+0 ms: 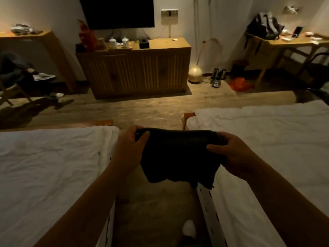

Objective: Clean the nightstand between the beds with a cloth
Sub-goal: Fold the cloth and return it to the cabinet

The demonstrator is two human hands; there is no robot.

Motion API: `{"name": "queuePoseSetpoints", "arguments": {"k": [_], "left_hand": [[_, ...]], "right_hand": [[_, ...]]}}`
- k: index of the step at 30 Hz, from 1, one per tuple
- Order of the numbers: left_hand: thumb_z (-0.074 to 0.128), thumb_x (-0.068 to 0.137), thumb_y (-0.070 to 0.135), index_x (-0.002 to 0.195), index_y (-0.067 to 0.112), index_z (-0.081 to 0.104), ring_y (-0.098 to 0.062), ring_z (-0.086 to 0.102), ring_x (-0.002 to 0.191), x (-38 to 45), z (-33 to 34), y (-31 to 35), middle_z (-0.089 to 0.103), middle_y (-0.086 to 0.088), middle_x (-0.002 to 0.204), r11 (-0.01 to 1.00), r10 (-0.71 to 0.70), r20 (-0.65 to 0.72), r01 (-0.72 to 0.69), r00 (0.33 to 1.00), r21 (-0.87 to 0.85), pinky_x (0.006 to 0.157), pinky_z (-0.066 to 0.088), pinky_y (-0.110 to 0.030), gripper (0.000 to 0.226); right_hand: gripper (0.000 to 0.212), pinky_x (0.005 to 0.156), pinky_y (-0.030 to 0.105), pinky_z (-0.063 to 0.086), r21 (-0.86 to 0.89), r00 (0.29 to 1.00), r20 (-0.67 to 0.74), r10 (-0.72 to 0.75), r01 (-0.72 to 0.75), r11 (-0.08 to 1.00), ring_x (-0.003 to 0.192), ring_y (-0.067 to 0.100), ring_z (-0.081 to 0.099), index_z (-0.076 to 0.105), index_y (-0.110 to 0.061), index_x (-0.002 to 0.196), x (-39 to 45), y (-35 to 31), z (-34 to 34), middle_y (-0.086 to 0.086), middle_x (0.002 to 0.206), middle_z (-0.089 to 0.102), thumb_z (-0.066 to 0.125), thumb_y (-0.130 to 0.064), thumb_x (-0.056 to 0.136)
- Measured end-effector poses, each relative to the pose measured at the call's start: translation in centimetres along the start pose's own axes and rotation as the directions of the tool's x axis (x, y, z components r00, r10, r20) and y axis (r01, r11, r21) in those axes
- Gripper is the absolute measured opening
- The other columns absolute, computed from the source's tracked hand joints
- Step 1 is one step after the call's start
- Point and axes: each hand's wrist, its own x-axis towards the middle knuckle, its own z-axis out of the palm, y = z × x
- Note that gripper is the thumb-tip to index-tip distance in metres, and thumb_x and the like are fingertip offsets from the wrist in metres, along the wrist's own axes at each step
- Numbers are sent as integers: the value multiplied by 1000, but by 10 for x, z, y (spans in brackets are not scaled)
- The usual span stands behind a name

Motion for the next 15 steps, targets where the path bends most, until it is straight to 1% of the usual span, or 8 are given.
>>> {"name": "queuePoseSetpoints", "arguments": {"k": [2,4,5,8,10,12,15], "left_hand": [[56,95,23,99,23,62,-15,67,84,40,9,-1,68,0,93,1000,-5,-36,4,999,-21,72,58,-30,7],[57,95,22,96,24,62,-13,68,82,83,19,5,69,1,90,998,-22,-59,19,998,-60,67,58,-24,6],[57,95,22,95,25,62,-13,68,82,105,25,8,69,1,91,997,-26,-74,21,997,-68,68,58,-25,6],[58,94,21,100,19,63,-18,68,89,158,36,16,69,-5,97,998,-14,-111,7,994,-66,77,58,-37,8],[59,94,20,104,15,64,-20,68,92,195,39,16,70,-7,99,997,-26,-144,15,989,-76,80,58,-41,13],[59,93,22,103,18,65,-18,69,91,230,36,12,71,-3,97,992,-43,-144,26,989,-120,79,58,-38,11],[59,93,21,97,26,64,-11,70,88,283,32,0,73,6,90,982,-54,-120,31,991,-186,71,57,-26,8]], "right_hand": [[31,70,29,57,1,1000,15,-15,15,1000,94,32,70,71,-9,100,40,-12,-10,17,100,72,72,-3,69],[26,70,28,57,-14,999,7,-44,45,999,94,29,70,72,-11,98,85,-30,-21,14,99,73,69,-6,73],[22,70,27,57,-43,999,2,-54,54,998,92,27,71,72,-13,97,109,-42,-25,12,97,73,67,-7,76],[17,69,29,55,-173,996,-23,-82,77,982,86,21,71,69,-15,94,170,-72,-32,3,86,75,62,-2,84],[17,70,31,55,-234,994,-11,-107,101,967,86,20,71,67,-16,94,210,-90,-37,1,86,74,62,-2,85],[18,71,32,59,-270,989,13,-149,147,952,89,21,71,67,-17,97,246,-105,-39,3,91,74,63,-4,85],[18,71,28,59,-305,983,24,-184,182,935,89,17,71,68,-19,99,304,-116,-36,2,95,74,64,-7,86]]}}
